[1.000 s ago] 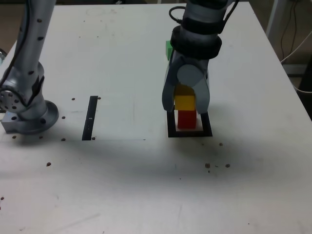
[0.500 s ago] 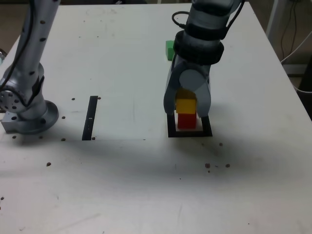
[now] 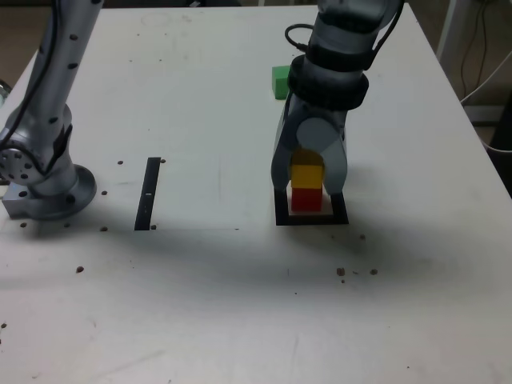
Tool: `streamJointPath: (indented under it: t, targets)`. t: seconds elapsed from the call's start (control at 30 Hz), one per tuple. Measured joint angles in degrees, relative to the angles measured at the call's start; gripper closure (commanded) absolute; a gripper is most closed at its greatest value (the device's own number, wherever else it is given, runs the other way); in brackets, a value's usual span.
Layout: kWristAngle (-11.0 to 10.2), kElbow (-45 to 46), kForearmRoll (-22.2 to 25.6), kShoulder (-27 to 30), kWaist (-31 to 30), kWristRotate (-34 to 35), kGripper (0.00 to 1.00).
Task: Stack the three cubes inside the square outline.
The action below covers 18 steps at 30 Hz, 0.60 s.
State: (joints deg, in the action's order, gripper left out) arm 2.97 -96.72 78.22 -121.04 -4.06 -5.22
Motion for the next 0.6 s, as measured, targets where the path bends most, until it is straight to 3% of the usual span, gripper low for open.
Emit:
streamJointPath:
  t: [0.13,0.37,0.6]
  targets:
    - [0.02,1.14,-0.97,-0.01,0.42,-0.38,0.48]
    - [0.48,2.63,-2.63,-0.08,1.08,-1.91,0.10]
    - [0.54,3.36,-3.28,0.04,1.39,-2.54,0.02]
